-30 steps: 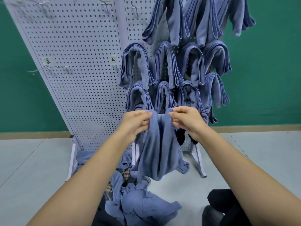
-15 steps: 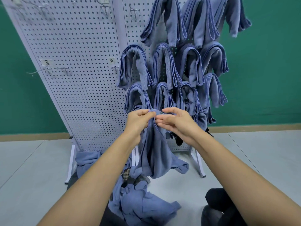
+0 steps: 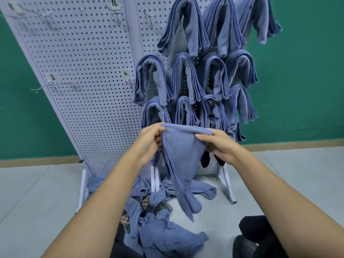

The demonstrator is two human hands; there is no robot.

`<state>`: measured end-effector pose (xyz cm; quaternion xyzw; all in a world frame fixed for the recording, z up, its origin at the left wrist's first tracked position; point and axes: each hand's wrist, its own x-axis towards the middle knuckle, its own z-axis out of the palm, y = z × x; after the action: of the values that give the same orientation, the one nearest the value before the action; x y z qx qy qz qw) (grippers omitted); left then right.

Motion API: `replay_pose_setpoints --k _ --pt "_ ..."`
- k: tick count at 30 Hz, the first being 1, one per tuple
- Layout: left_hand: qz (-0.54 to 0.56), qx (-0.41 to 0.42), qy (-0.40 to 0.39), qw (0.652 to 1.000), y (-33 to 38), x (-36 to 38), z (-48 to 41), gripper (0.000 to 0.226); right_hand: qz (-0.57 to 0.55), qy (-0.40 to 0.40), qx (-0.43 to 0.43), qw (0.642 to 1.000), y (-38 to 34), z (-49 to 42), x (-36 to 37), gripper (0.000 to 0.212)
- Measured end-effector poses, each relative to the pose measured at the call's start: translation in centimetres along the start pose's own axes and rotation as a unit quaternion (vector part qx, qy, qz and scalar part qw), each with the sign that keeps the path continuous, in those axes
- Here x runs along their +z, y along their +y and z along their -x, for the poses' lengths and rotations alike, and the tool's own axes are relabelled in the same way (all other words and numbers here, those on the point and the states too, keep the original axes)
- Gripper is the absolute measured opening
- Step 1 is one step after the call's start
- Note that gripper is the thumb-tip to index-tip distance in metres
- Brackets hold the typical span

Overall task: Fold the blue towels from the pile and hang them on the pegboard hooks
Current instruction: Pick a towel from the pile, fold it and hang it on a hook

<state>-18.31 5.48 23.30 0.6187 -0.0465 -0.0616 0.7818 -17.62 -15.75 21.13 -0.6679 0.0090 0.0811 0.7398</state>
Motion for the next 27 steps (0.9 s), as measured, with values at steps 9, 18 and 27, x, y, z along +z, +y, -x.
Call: replay_pose_setpoints --k 9,18,27 --pt "-0.027 -0.028 0.037 0.999 -1.2 0.2 -0.6 0.019 0.055 0.060 -0.077 0.994 -1.4 0.8 -0.4 0.020" --pt "-0.081 0.007 -0.054 0.995 -2.0 1.9 -0.6 0.026 0.359 -0.019 -0.165 0.919 -1.5 1.9 -0.6 0.036" --pt "-0.121 -0.019 0.027 0.992 -2.7 1.7 -0.9 0.020 0.394 -0.040 -0.173 0.902 -2.0 2.2 1.1 0.015"
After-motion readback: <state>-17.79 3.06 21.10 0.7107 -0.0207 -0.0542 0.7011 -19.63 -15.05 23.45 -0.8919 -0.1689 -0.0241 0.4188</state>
